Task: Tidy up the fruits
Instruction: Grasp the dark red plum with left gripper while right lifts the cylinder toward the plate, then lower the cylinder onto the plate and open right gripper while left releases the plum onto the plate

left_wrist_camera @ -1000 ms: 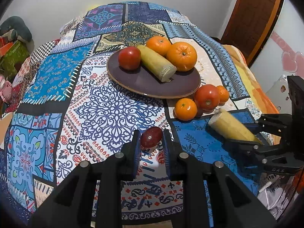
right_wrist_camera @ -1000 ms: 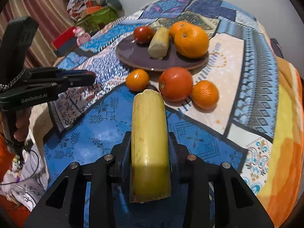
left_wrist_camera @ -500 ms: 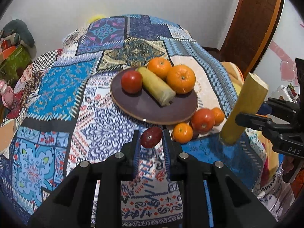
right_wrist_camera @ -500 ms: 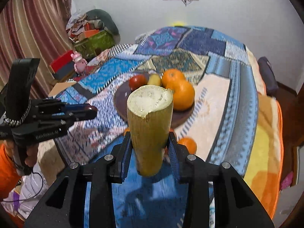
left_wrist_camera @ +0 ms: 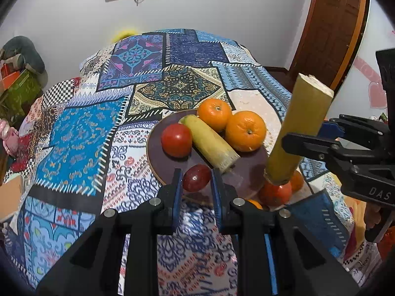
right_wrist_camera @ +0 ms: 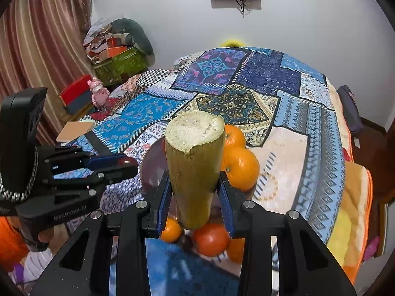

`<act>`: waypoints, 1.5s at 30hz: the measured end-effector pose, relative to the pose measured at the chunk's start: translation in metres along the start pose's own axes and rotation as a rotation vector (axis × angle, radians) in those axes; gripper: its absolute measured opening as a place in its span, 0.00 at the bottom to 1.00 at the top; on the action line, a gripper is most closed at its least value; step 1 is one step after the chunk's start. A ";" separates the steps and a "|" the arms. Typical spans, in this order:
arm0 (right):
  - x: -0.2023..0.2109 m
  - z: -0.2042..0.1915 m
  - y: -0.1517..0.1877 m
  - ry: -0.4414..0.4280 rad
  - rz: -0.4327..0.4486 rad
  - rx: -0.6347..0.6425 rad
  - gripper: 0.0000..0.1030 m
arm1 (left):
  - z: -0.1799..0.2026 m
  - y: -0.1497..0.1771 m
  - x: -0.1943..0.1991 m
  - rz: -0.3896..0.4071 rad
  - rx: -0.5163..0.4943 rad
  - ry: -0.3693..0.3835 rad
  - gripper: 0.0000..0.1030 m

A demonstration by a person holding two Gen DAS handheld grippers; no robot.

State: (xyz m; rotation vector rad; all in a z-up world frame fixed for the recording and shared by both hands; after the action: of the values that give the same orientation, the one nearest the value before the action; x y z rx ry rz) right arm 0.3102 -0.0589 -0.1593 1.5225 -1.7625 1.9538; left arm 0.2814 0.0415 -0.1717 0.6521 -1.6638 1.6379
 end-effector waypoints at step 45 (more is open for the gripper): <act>-0.068 0.011 -0.027 0.005 -0.099 0.029 0.28 | 0.003 -0.008 -0.078 -0.101 -0.033 0.029 0.23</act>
State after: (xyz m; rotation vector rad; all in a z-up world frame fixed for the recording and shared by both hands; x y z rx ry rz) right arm 0.3674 -0.0239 -0.1898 1.5799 -1.6312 1.9426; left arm 0.3362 0.0281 -0.2264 0.6816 -1.6075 1.5388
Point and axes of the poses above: each gripper's, at about its wrist camera, not at the fingertips, and x roughly against the way its jaws point, z to its right, y to its underside, the point moved 5 cm from there along -x, roughly the way its jaws point, and after that the axes turned 3 degrees about -x, right-handed, at the moved point
